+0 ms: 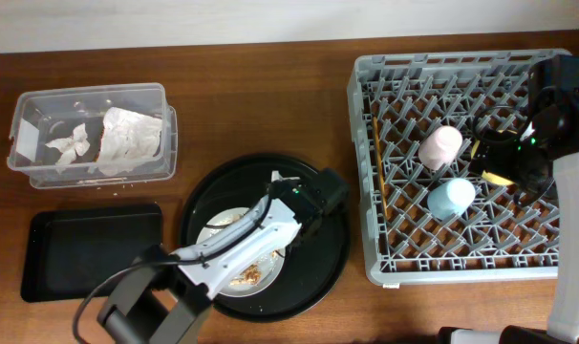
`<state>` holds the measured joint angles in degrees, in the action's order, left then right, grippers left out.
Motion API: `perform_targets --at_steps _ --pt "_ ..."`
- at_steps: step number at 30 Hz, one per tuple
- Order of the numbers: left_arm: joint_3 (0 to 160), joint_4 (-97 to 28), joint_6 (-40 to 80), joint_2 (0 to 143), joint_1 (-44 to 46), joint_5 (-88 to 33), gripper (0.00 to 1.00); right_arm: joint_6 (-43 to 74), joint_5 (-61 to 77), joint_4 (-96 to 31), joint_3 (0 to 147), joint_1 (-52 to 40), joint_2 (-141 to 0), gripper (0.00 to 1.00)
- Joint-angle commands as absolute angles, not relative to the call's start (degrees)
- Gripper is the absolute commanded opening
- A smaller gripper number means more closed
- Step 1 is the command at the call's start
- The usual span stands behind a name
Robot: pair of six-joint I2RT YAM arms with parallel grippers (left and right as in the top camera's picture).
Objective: Sort waste into correct bins and load items into the dishwasher rack
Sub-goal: 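Reach the left gripper to the white plate and grasp its rim, then carry the plate left and tip the food scraps into the black tray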
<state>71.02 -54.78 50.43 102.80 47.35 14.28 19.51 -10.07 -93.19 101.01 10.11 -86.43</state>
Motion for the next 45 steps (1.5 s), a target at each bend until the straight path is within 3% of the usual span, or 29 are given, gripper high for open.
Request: perform_targets --at_steps 1,15,18,21,35,45 --pt "70.74 -54.17 53.36 107.07 47.57 16.86 0.55 20.23 -11.0 -93.19 100.79 10.57 -86.61 0.99" --pt "70.54 -51.27 53.34 112.66 47.57 16.32 0.3 20.23 -11.0 -93.17 100.79 10.57 -86.61 0.99" --pt "70.54 -51.92 53.34 112.66 47.57 16.32 0.19 20.23 -11.0 -93.19 100.79 10.57 -86.61 0.99" --pt "70.57 -52.38 53.32 112.66 47.59 16.32 0.01 20.23 -11.0 -93.19 100.79 10.57 -86.61 0.99" --pt "82.78 -68.77 53.34 111.92 47.0 16.82 0.01 20.23 -11.0 -93.19 100.79 10.57 -86.61 0.99" --pt "83.2 -73.19 51.75 97.84 28.84 19.4 0.01 20.23 -11.0 -93.19 100.79 10.57 -86.61 0.99"
